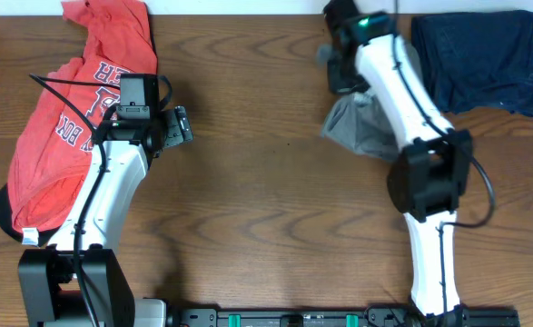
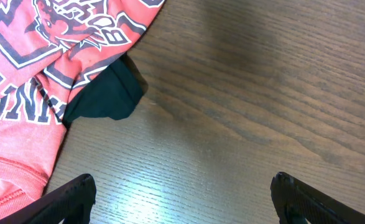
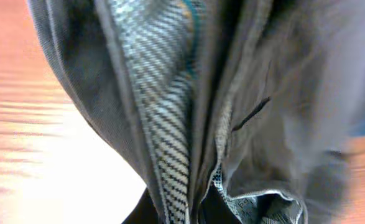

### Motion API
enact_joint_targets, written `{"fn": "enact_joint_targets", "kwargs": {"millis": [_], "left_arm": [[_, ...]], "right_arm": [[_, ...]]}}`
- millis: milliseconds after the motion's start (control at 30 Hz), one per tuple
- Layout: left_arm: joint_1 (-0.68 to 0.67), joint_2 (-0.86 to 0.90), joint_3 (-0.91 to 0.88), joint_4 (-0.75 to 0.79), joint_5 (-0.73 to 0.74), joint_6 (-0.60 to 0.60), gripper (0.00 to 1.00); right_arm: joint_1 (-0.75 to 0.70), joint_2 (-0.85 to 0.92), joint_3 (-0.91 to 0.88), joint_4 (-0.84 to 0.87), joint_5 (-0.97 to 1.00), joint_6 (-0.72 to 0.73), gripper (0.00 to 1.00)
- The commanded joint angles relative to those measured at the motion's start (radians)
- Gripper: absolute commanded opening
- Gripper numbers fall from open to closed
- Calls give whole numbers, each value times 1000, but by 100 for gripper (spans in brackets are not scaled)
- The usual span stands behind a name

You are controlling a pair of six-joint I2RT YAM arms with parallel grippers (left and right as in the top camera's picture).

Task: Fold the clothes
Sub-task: 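Carry the shorts right and place them on the navy garment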

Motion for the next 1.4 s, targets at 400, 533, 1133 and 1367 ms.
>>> {"fn": "enact_joint_targets", "kwargs": {"millis": [400,533,1133,1367], "left_arm": [[4,-3,2,-5,-1,5,92],[4,-3,2,-5,-1,6,92],[4,-3,2,18,-1,5,92],[4,-3,2,31,-1,5,92]], "right_arm": [[-236,-337,83,138,140,-219,1],[-302,-332,83,195,267,-307,1],[-579,-130,76,644,395,-490,1],[-592,-1,76,727,384,-549,1]]}}
